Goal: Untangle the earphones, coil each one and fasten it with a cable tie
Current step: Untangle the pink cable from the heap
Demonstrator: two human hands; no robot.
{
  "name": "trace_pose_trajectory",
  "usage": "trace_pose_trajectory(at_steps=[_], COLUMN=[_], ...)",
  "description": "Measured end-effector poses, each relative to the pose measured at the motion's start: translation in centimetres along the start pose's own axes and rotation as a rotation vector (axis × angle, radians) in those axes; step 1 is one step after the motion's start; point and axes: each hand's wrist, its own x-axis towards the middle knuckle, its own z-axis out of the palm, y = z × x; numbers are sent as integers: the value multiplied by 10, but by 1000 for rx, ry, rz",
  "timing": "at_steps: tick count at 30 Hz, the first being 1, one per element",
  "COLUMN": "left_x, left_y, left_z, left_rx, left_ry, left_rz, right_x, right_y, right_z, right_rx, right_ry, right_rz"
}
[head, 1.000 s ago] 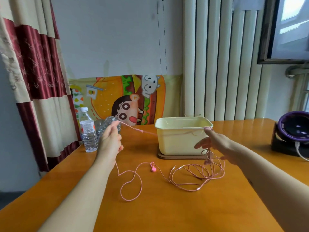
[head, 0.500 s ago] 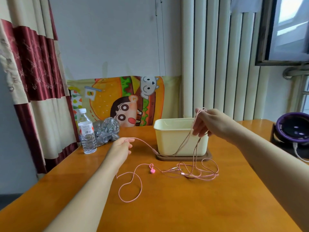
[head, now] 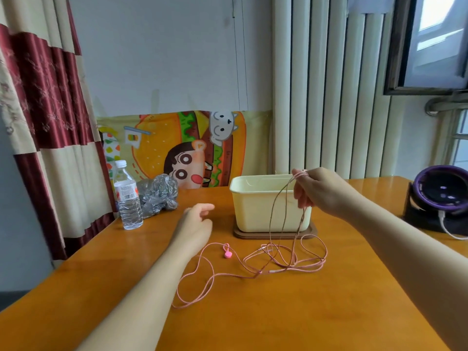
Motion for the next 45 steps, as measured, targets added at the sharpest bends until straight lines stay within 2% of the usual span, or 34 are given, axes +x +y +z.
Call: trace_pose_trajectory(at_steps=[2,4,9,13,15,17,19,22,24,26,32,36,38,41,45], left_x=[-4,-11,-22,-27,-28,-28,-23,-8,2,9,14,16,18,18,19], left_y=[10,22,41,42,34,25,25,40,53,67,98,102,100,91,69], left_z=[15,33,78,102,110,115,114,95,72,46,-5,-25,-31,-40,-50], left_rx=[-11,-9,189,372,498,486,367,53,-115,-190,-322,-413,-382,-382,-450], left_ry=[-92,-242,-669,-788,-761,-625,-469,-282,-179,-106,-167,-67,26,121,116], left_rz=[138,218,255,311,349,361,318,165,156,198,257,261,250,151,-60], right_x=[-3,-7,-15,-23,-24,-23,-23,-23,-18,-11,-6,-2,-1,2,7], right_y=[3,7,22,29,31,34,37,46,50,51,30,26,26,27,42], right_z=[1,2,6,7,7,3,2,2,1,1,12,18,18,17,12], right_rx=[10,-15,68,168,231,324,412,409,389,345,315,65,42,117,351], right_ry=[-53,-4,-76,-55,-17,34,64,185,281,302,32,-50,-20,114,306], right_rz=[-3,-5,-43,-97,-131,-153,-158,-178,-186,-175,-150,-189,-205,-172,-46])
